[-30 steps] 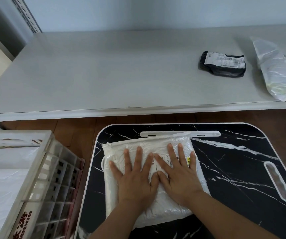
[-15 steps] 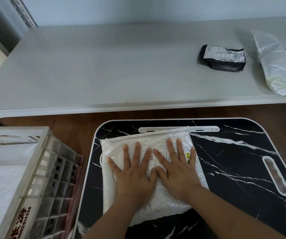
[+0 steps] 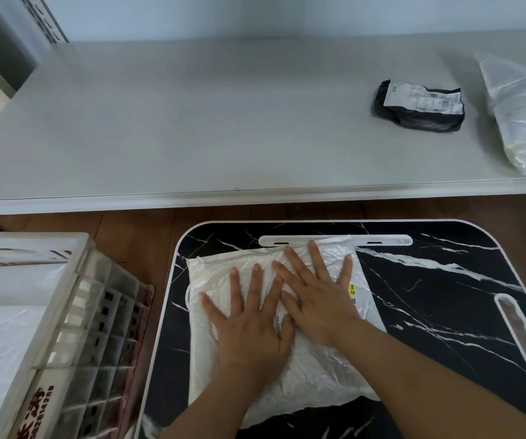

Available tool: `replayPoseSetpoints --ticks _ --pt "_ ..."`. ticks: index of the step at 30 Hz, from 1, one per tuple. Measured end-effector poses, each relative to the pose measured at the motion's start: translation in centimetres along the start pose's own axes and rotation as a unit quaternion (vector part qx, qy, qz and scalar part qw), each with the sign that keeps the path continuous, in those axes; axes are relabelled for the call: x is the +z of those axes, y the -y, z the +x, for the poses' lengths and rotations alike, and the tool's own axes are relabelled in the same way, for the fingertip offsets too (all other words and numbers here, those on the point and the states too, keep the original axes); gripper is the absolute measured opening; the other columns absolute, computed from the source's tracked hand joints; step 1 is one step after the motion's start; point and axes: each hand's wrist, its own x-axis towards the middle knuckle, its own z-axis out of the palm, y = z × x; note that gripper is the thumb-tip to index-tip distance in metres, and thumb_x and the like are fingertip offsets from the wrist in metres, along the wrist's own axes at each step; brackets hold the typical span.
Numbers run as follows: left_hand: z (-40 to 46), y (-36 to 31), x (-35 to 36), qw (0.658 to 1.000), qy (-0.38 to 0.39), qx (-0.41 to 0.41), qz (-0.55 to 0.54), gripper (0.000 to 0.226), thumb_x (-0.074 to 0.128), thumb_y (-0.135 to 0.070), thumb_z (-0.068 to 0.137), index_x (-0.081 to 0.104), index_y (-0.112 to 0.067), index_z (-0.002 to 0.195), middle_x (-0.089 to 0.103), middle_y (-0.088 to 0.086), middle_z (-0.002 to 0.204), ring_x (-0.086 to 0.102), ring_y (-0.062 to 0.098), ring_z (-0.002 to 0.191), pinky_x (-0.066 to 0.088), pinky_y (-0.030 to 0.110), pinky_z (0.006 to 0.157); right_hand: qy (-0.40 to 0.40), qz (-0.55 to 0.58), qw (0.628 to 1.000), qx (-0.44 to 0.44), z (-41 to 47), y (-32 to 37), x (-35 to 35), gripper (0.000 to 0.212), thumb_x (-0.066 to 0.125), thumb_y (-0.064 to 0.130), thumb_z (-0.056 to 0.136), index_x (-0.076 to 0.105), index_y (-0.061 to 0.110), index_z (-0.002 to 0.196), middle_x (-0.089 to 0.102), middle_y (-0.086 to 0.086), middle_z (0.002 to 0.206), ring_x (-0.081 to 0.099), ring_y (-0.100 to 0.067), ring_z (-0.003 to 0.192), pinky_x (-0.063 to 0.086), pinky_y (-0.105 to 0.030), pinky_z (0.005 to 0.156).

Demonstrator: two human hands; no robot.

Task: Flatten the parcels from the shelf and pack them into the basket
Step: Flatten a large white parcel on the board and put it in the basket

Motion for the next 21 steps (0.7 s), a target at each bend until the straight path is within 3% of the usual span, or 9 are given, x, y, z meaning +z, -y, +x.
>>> replayPoseSetpoints --ticks 6,10,14,19,21 --pt "-0.1 0.0 -0.1 1.0 0.027 -0.002 -0.001 0.061 0.025 -0.06 0.091 0.027 -0.038 0.149 0.02 -0.001 0.16 0.009 0.033 0.148 0.009 0.078 0.1 0.037 0.026 0.998 0.032 -0.1 0.5 -0.1 0.06 -0.016 0.062 0.081 -0.027 0.05 0.139 -0.047 0.013 0.144 -0.048 -0.023 0.131 -0.02 -0.073 0.1" --pt "-0.2 -0.1 -0.6 1.0 0.029 0.0 0.004 0.065 0.001 -0.063 0.087 -0.004 -0.045 0.149 -0.018 -0.006 0.16 -0.028 0.028 0.143 -0.013 0.074 0.103 0.045 0.096 0.993 0.051 -3.4 1.3 0.3 0.065 -0.02 0.067 0.08 -0.02 0.052 0.143 -0.046 0.012 0.146 -0.053 -0.021 0.127 -0.029 -0.065 0.1" --pt "-0.4 -0.2 -1.6 0.998 0.058 0.005 0.01 0.068 -0.013 -0.061 0.079 -0.022 -0.045 0.145 -0.035 -0.007 0.154 -0.04 0.027 0.137 -0.015 0.073 0.102 0.096 0.098 0.99 -0.011 -7.5 0.2 -0.1 0.067 -0.009 0.075 0.074 -0.016 0.06 0.139 -0.045 0.012 0.146 -0.055 -0.017 0.125 -0.032 -0.06 0.101" --pt "-1.4 -0.6 -1.7 0.997 0.074 -0.026 0.011 0.07 -0.02 -0.064 0.076 -0.025 -0.045 0.143 -0.039 -0.002 0.152 -0.041 0.031 0.135 -0.019 0.071 0.102 0.129 0.038 0.991 0.004 -8.6 0.6 -0.7 0.061 -0.014 0.079 0.069 -0.04 0.059 0.12 -0.048 0.007 0.145 -0.055 -0.024 0.124 -0.025 -0.066 0.103" --pt "-3.6 -0.5 -1.3 0.998 0.051 -0.038 0.01 0.066 -0.006 -0.067 0.086 -0.006 -0.047 0.148 -0.016 0.002 0.161 -0.02 0.035 0.145 -0.009 0.073 0.103 0.148 0.036 0.988 0.024 -8.7 1.1 -0.9 0.06 -0.015 0.079 0.067 -0.043 0.059 0.116 -0.049 0.006 0.144 -0.054 -0.026 0.124 -0.022 -0.069 0.103"
